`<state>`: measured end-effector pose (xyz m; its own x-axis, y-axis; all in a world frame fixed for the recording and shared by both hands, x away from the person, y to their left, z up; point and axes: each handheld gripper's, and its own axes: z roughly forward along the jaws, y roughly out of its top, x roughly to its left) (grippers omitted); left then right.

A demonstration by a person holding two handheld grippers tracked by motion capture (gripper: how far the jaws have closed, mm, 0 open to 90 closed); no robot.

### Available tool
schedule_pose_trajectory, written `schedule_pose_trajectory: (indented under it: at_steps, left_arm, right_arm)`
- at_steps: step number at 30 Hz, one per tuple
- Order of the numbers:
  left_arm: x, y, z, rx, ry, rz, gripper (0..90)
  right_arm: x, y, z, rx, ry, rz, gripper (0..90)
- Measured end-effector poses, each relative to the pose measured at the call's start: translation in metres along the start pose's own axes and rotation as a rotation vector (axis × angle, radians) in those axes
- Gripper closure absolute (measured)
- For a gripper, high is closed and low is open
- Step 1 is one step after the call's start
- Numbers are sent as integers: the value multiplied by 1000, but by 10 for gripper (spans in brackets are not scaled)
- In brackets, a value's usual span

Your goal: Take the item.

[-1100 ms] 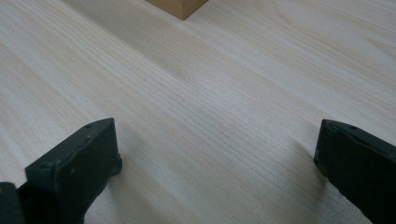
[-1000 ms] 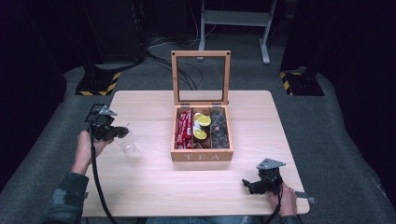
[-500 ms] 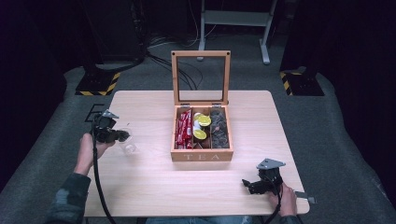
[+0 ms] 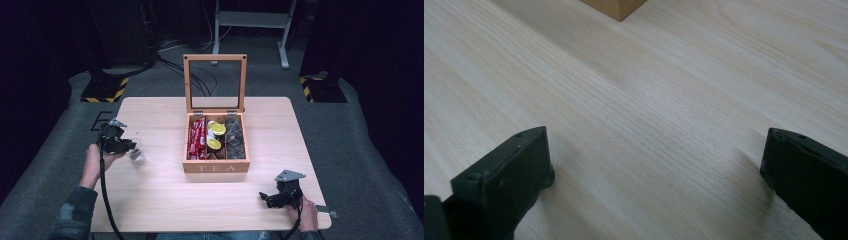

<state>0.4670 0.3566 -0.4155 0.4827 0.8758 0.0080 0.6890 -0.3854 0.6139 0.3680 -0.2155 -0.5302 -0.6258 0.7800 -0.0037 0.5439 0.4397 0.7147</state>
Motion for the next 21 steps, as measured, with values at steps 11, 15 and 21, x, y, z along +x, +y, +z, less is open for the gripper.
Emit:
schedule_pose_trajectory:
  at_steps: [11,15,21]
  left_arm:
    - [-9,-5,-25,-93,28,-21,178]
    - [-16,-9,-36,-134,32,-15,108]
    - [-32,-21,-48,-195,59,-7,27]
  right_arm:
    - [0,0,0,0,0,-1,0]
    - [0,0,0,0,0,-2,0]
    - [0,0,0,0,0,-1,0]
